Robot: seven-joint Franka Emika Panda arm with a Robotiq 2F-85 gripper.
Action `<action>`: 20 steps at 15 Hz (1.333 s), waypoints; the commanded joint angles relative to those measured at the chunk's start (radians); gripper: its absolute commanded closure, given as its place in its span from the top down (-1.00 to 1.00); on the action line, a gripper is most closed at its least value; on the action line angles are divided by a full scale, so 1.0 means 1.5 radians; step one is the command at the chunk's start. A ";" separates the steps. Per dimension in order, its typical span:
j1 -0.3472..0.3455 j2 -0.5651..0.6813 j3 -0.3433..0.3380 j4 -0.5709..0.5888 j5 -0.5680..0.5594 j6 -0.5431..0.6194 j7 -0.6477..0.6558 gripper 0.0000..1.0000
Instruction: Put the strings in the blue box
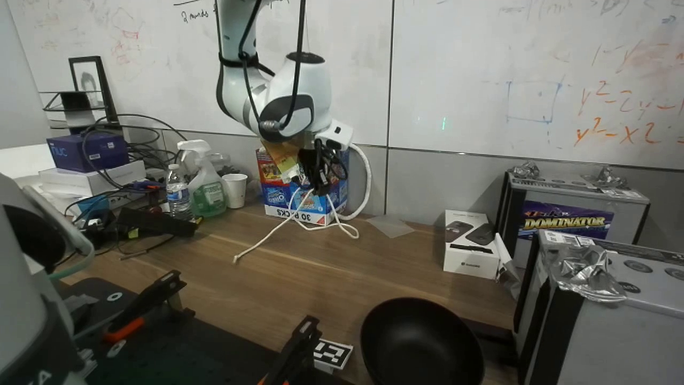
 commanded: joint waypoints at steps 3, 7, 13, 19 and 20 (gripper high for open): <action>-0.160 -0.100 0.202 -0.049 0.000 0.070 0.016 -0.84; -0.257 -0.103 0.340 -0.036 -0.005 0.110 0.045 -0.90; -0.220 -0.068 0.338 0.044 0.010 0.162 0.047 -0.92; -0.131 0.025 0.249 0.193 0.007 0.201 0.033 -0.92; -0.124 0.044 0.237 0.223 0.002 0.184 0.033 -0.92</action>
